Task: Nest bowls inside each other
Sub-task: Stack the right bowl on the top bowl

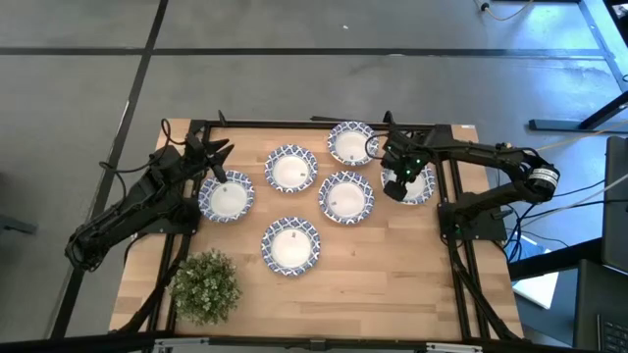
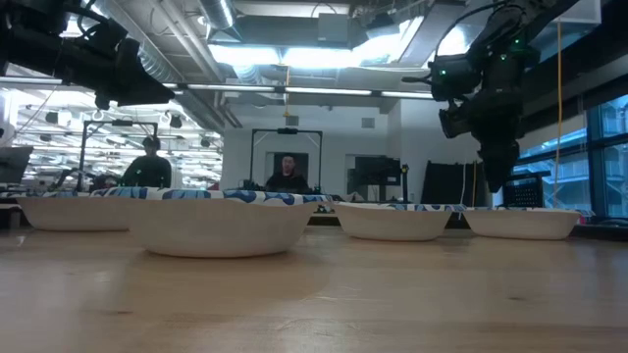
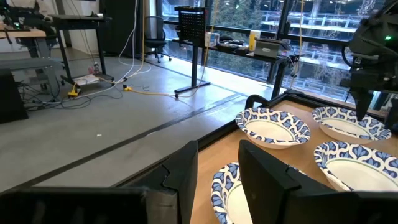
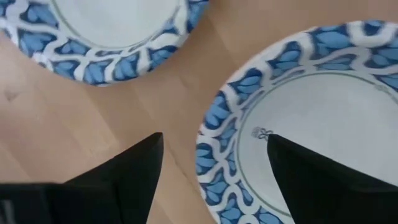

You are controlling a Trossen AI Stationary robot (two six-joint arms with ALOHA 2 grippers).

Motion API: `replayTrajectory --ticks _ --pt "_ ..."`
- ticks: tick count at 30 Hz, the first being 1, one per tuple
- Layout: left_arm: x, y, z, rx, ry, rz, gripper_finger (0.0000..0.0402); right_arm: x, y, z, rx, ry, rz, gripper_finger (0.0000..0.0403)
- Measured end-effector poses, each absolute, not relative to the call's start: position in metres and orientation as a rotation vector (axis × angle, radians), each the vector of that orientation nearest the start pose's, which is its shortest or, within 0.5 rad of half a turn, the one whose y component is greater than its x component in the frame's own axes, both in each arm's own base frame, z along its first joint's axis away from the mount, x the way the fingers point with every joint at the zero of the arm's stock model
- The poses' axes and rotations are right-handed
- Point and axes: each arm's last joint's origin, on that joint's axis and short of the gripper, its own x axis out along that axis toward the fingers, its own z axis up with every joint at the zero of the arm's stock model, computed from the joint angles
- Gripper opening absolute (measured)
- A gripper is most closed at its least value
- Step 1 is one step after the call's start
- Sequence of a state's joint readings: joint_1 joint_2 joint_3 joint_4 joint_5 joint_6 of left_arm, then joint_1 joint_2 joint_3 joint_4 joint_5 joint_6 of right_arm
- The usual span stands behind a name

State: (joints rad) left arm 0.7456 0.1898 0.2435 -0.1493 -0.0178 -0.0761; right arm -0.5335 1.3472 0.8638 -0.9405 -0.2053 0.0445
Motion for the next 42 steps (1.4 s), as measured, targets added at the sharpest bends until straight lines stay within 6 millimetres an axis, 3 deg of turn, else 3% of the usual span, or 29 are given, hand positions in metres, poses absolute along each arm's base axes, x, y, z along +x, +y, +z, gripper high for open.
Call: replayTrajectory --ticks 8,18,24,42 --pt "0.072 0.067 0.217 -0.107 0.063 0.766 0.0111 0.196 -0.087 0.191 0.429 1.4 -0.343 0.0289" --pt "0.072 0.067 0.217 -0.107 0.063 0.766 0.0111 0.183 -0.08 0.169 0.475 1.47 -0.413 0.0289" --pt "0.072 0.067 0.217 -0.107 0.063 0.766 0.0111 0.184 -0.08 0.168 0.484 1.456 -0.412 0.0279" --pt "0.072 0.067 0.217 -0.108 0.063 0.766 0.0111 0.187 -0.08 0.168 0.51 1.419 -0.363 0.0087"
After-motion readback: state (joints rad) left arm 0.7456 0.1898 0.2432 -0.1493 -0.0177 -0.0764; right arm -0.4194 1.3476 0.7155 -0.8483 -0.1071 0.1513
